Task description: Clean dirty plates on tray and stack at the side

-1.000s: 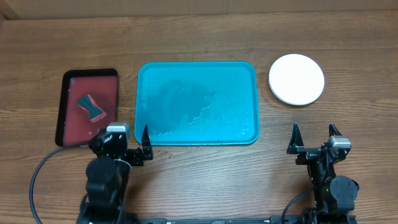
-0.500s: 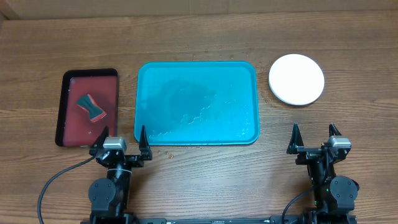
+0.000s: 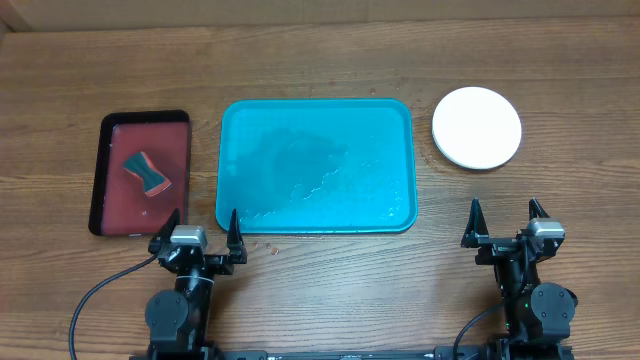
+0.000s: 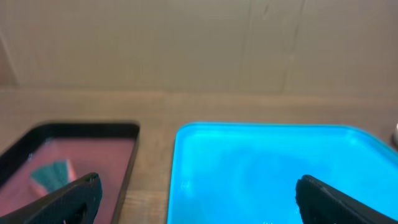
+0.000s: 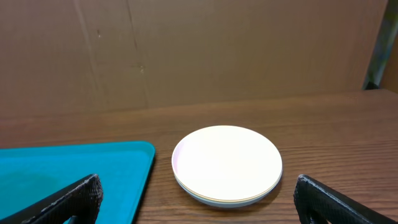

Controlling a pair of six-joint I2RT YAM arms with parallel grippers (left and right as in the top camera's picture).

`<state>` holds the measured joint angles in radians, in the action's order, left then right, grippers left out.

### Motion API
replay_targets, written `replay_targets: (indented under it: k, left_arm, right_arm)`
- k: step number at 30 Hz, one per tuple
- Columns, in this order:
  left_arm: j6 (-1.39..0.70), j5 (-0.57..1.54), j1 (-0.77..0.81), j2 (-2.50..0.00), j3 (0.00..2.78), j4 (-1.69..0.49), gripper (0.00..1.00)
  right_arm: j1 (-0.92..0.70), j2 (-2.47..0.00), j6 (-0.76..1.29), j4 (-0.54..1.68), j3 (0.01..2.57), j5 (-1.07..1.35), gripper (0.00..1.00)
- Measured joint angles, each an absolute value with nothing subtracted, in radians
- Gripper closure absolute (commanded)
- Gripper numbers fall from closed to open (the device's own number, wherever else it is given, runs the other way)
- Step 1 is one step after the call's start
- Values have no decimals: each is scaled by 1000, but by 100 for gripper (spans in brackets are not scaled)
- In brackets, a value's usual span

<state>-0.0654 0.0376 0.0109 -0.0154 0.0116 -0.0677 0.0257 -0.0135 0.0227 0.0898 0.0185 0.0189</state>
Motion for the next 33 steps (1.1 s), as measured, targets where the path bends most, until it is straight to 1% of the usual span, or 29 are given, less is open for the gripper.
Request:
replay_targets:
  k: [11,33]
  left_arm:
    - [-48,-7,11,-15,9,-78,0]
    - [-48,-11,11,-15,9,-79,0]
  right_arm:
    - [25,-14,22,90,19,19,0]
    - [26,-14,23,91,19,19,0]
